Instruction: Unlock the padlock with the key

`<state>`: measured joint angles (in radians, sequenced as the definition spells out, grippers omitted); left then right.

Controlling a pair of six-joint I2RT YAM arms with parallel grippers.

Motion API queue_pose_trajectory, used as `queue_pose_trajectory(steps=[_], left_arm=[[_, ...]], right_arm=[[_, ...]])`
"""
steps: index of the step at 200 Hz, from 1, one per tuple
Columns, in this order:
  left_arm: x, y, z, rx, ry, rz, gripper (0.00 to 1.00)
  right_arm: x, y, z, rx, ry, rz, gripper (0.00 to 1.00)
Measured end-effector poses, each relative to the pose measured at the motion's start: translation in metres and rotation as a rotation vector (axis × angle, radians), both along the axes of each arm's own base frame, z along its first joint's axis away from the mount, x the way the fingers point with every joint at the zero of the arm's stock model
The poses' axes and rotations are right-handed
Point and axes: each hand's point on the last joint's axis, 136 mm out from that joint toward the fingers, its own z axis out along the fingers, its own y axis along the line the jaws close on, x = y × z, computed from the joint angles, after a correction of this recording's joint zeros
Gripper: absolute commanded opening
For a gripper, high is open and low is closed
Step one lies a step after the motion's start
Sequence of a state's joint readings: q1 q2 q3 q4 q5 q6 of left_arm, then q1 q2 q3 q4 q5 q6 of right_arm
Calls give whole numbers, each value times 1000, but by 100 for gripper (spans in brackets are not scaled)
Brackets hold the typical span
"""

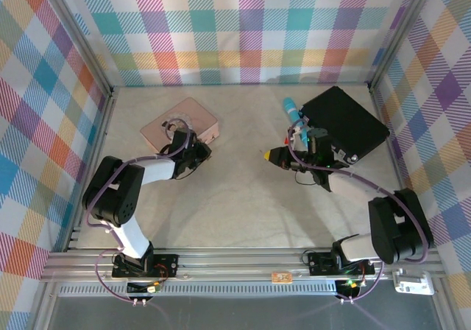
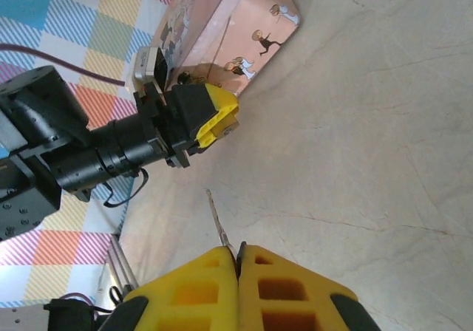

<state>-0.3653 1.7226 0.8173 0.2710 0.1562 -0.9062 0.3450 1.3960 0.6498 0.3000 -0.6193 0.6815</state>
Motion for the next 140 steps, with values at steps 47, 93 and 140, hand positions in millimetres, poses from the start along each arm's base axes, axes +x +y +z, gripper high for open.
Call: queue_pose_trajectory(steps=[47,93,140], left_arm=[[3,-37,28,-165,-81,-22,0],[3,-62,56,-312,-156,-52,0],[0,-69,70,-395,-204,-75,0]], right_arm=[[-16,35,-19,38,69,69,0],[-26,67,-37,83,130,121,0],[-21,78,-39,120,148,122,0]])
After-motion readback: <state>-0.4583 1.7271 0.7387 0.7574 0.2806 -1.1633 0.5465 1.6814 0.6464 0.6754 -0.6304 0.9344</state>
